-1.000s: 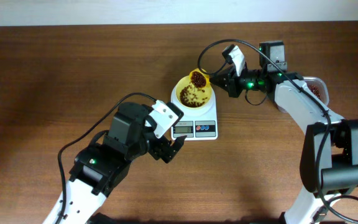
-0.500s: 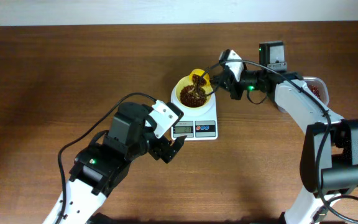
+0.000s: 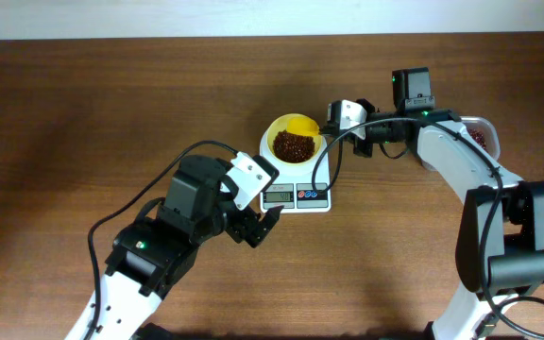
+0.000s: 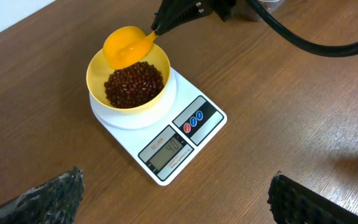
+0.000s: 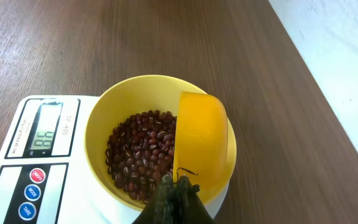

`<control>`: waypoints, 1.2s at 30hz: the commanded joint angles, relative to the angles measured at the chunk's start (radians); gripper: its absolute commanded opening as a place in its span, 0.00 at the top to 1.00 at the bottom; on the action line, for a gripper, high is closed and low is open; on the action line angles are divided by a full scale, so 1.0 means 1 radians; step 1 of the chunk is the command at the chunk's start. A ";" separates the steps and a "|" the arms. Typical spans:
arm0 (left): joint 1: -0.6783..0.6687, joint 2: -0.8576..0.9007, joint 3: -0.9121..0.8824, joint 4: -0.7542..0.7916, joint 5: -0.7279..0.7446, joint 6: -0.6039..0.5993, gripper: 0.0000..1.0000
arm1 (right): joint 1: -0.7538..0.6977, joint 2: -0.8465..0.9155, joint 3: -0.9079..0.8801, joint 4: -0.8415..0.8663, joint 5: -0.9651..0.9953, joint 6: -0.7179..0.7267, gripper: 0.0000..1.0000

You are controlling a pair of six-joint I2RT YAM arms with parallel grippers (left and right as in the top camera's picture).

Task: Scoop item into bowl and weigh 50g on scale
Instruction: 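Return the empty scoop with the right gripper to the bean tub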

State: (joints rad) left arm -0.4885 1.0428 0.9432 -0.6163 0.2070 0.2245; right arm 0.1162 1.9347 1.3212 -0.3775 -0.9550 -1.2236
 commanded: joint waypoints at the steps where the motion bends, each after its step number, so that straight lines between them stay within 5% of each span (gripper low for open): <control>1: 0.005 -0.010 -0.009 0.002 0.014 0.005 0.01 | 0.002 0.004 -0.001 0.005 -0.041 -0.029 0.96; 4: 0.005 -0.010 -0.009 0.002 0.014 0.005 0.01 | 0.002 0.000 0.000 0.016 -0.134 0.001 0.96; 12: 0.005 -0.010 -0.009 0.002 0.014 0.005 0.01 | 0.001 -0.106 0.007 0.040 -0.219 0.512 0.96; 18: 0.005 -0.010 -0.009 0.002 0.014 0.005 0.01 | -0.051 -0.259 0.007 0.192 0.074 1.125 0.96; 26: 0.005 -0.010 -0.009 0.002 0.014 0.005 0.01 | -0.251 -0.279 0.007 0.195 0.156 1.180 0.96; 36: 0.005 -0.010 -0.009 0.002 0.014 0.005 0.01 | -0.438 -0.277 0.006 -0.065 0.175 1.176 0.96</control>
State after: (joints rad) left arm -0.4885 1.0424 0.9424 -0.6163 0.2066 0.2245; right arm -0.3080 1.6798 1.3239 -0.4358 -0.7906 -0.0509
